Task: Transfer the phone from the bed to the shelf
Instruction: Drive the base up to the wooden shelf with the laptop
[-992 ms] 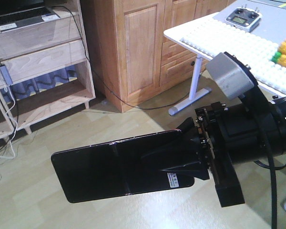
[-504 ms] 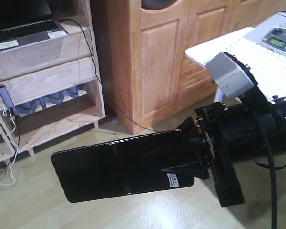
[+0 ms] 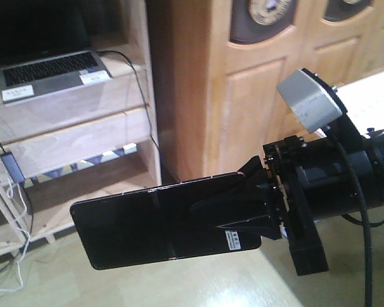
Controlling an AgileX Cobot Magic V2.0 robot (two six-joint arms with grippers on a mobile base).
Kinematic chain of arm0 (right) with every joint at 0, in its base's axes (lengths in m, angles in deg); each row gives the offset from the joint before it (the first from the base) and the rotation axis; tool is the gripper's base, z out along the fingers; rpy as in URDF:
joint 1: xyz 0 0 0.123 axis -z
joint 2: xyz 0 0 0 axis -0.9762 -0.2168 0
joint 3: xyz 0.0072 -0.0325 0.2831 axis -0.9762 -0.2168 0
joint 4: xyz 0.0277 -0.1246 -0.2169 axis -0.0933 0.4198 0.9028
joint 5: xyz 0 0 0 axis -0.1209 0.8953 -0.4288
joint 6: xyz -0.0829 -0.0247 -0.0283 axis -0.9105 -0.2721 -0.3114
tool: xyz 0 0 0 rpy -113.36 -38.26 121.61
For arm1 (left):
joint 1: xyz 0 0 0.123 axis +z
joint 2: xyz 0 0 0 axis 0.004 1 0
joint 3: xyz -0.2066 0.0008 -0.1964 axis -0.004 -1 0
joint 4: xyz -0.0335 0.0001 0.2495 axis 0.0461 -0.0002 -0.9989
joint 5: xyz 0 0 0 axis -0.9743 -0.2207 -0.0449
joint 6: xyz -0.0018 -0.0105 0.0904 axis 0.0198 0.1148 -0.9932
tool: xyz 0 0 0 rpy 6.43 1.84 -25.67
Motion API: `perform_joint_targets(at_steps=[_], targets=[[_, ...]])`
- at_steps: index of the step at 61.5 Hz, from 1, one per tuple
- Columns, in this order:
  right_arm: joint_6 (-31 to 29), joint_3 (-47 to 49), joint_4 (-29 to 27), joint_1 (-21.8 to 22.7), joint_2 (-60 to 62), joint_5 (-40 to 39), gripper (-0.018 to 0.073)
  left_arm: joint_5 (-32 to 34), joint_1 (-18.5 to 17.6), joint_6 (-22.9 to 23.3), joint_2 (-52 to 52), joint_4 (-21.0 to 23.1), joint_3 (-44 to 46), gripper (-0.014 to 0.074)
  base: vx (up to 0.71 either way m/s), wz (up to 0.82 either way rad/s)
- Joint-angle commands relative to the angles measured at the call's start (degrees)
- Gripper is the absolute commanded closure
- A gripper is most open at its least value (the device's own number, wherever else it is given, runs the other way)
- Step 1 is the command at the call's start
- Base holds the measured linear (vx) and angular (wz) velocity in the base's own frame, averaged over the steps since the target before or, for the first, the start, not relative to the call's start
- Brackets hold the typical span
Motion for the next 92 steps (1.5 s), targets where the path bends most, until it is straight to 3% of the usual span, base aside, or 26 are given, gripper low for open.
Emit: perform_joint_targets(at_steps=[1,53,92], targets=[[0.0,1.4,-5.3,0.1,1.4,4.1,0.0562,4.2,0.2,0.5,-0.4,0.6,1.4,0.0595,0.43,0.28],[0.0,1.4,-5.3,0.1,1.4,4.2,0.0562,4.2,0.2,0.5,-0.4,0.6,1.4,0.0595,0.37,0.38],[0.0,1.4,-5.3,0.1,1.4,3.8,0.0562,4.2,0.2,0.5,-0.4,0.6,1.4,0.0595,0.28,0.1]])
